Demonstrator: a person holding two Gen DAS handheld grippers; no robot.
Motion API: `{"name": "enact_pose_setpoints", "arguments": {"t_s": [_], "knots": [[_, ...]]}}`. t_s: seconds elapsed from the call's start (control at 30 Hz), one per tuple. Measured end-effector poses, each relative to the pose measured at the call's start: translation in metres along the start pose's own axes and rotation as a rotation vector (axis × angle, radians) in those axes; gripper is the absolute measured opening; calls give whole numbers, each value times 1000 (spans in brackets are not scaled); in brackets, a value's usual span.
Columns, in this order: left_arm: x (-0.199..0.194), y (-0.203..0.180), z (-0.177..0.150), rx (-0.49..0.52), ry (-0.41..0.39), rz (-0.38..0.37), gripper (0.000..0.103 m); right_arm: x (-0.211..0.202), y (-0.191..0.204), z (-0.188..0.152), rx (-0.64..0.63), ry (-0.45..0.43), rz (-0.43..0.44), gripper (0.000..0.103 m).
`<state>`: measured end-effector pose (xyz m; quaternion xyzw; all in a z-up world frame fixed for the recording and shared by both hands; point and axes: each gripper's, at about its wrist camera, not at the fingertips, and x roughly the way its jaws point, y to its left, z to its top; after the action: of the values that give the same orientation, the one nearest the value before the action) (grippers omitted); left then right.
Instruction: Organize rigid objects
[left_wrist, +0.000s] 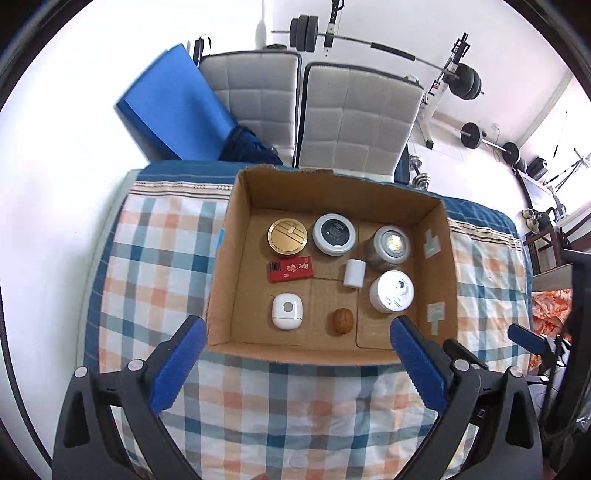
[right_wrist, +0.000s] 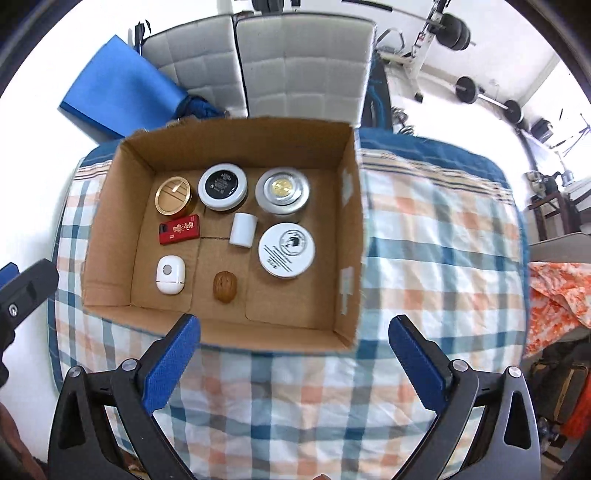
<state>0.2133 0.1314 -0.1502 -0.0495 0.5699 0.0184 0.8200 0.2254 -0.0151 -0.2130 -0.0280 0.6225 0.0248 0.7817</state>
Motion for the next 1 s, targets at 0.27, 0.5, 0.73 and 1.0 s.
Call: {"name": "enact_pose_setpoints", "arguments": {"t_s": [0.27, 0.5, 0.73, 1.0], "knots": [[-58, -14, -25, 23, -41, -42, 102, -77, -16, -34, 19, -72, 26, 103], [-103, -23, -43, 48, -96, -41, 102, -134, -21, -62, 13, -157, 17, 103], [-132, -17, -54, 43, -153, -19, 102, -177, -20, -81, -1, -214, 24, 103], [-146, -9, -66, 28, -166, -3, 102, -205, -23, -90, 6, -256, 21, 103]]}}
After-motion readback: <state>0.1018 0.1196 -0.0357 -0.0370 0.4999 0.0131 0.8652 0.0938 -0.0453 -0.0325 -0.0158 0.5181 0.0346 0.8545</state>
